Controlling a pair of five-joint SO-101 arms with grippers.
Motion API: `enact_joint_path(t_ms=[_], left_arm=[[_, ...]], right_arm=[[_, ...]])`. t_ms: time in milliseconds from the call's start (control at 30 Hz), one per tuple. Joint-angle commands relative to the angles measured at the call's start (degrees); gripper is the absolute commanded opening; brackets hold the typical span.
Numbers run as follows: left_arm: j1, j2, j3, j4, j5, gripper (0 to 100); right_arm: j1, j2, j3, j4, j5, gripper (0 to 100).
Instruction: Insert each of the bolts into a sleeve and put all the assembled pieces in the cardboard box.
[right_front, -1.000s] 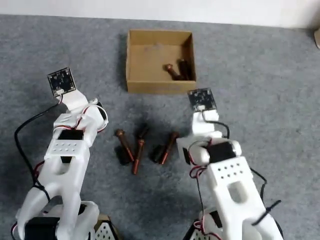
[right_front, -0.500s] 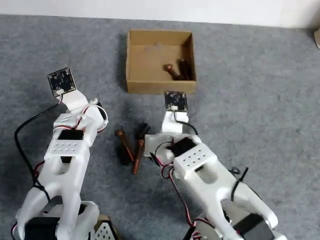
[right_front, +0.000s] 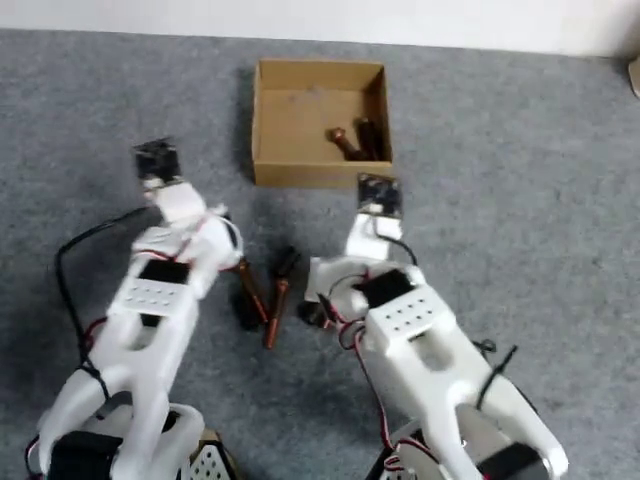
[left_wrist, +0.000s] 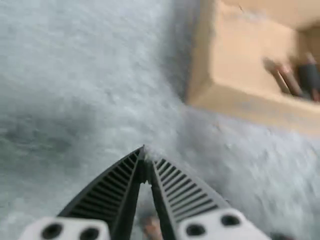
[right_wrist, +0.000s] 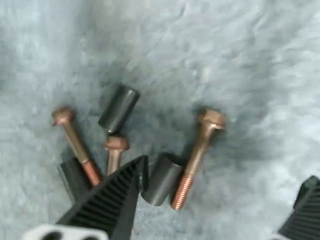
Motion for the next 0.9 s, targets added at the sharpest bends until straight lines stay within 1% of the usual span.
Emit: enact_joint_path(t_ms=[0, 67, 133, 200, 233, 333, 467, 567, 667, 700, 800, 867], left_arm=[[6.9, -0.7, -3.1, 2.5, -0.2, 1], [9.4, -0.7, -3.3, 4.3, -1.8, 1], [11.2, -0.7, -3.2, 5.5, -6.9, 1], [12.0, 0.0, -3.1, 5.8, -12.4, 1], [12.2, 0.5, -3.0, 5.8, -13.7, 1], [12.9, 3.5, -3.4, 5.8, -14.5, 1], [12.4, 7.6, -6.5, 6.1, -15.2, 1], [7.9, 8.0, -9.3, 6.2, -14.1, 1], [3.6, 8.0, -12.0, 10.0, -5.9, 1], [3.6, 8.0, -13.1, 13.2, -5.2, 1], [7.2, 8.0, -17.3, 23.6, -10.1, 1], [7.2, 8.0, -20.4, 28.4, -12.0, 1]], right_arm=[[4.7, -6.3, -2.0, 4.0, -0.2, 41.3], [8.9, -8.5, -2.0, 4.9, -0.2, 41.3], [12.4, -9.8, -0.7, 4.7, -0.2, 41.3], [13.4, -10.0, 0.7, 4.5, -0.2, 41.3], [13.4, -9.8, 1.1, 4.5, -0.2, 41.3], [12.9, -9.5, 1.3, 4.4, -0.1, 41.3], [12.4, -9.5, 1.7, 1.7, -0.1, 41.3], [12.2, -9.5, 1.7, 1.4, -0.5, 41.3], [7.7, -9.5, 1.2, 1.2, -0.8, 41.3], [5.7, -9.5, 1.2, 0.7, -2.0, 41.3], [-0.6, -9.5, 1.4, -1.6, -6.4, 41.3], [-4.3, -9.5, 1.4, -4.5, -7.0, 41.3]])
